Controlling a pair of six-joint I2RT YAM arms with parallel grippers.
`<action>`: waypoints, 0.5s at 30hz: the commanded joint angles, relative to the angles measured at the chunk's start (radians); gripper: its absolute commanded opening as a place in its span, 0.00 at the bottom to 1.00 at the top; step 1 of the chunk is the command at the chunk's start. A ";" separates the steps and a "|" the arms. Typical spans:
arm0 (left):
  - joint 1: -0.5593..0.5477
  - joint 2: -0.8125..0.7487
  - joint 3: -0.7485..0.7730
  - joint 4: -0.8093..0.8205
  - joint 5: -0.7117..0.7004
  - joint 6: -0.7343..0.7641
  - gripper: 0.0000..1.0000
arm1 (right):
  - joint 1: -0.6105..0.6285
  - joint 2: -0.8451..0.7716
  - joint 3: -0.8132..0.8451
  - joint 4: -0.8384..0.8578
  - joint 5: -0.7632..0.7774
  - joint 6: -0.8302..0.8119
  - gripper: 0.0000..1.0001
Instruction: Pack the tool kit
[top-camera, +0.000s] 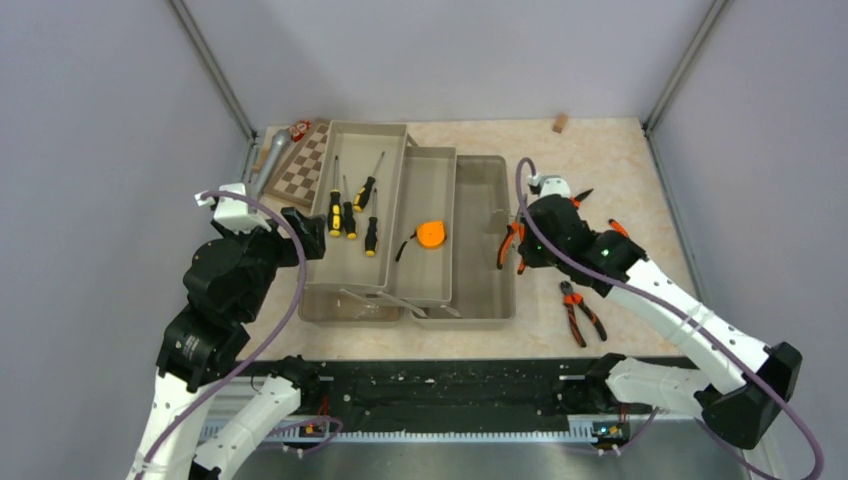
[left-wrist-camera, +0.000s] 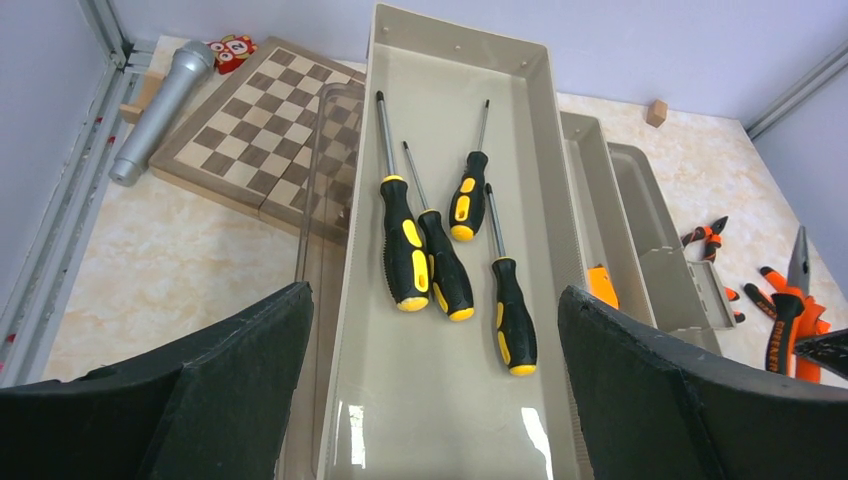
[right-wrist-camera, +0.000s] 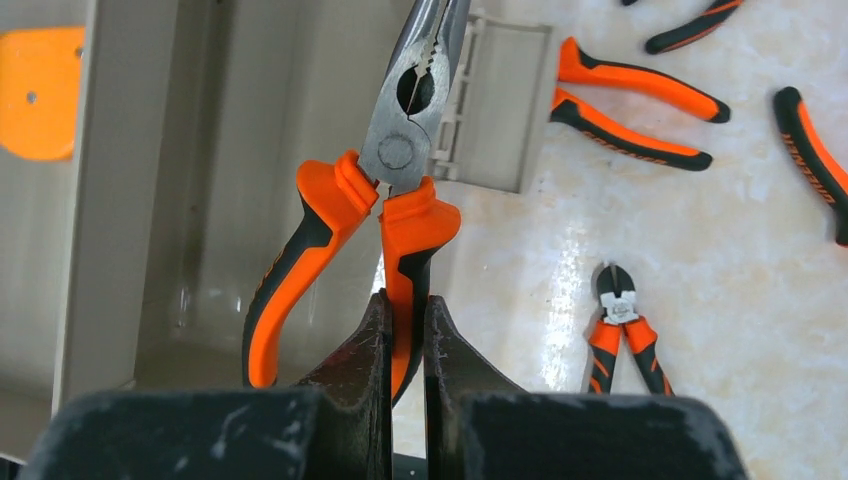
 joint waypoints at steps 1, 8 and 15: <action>0.003 -0.002 0.005 0.054 -0.023 0.018 0.97 | 0.109 0.064 0.074 0.029 0.085 0.007 0.00; 0.003 -0.014 0.003 0.046 -0.030 0.020 0.97 | 0.200 0.188 0.071 0.083 0.037 0.009 0.00; 0.003 -0.031 0.003 0.039 -0.034 0.018 0.97 | 0.206 0.277 -0.031 0.246 -0.064 0.049 0.00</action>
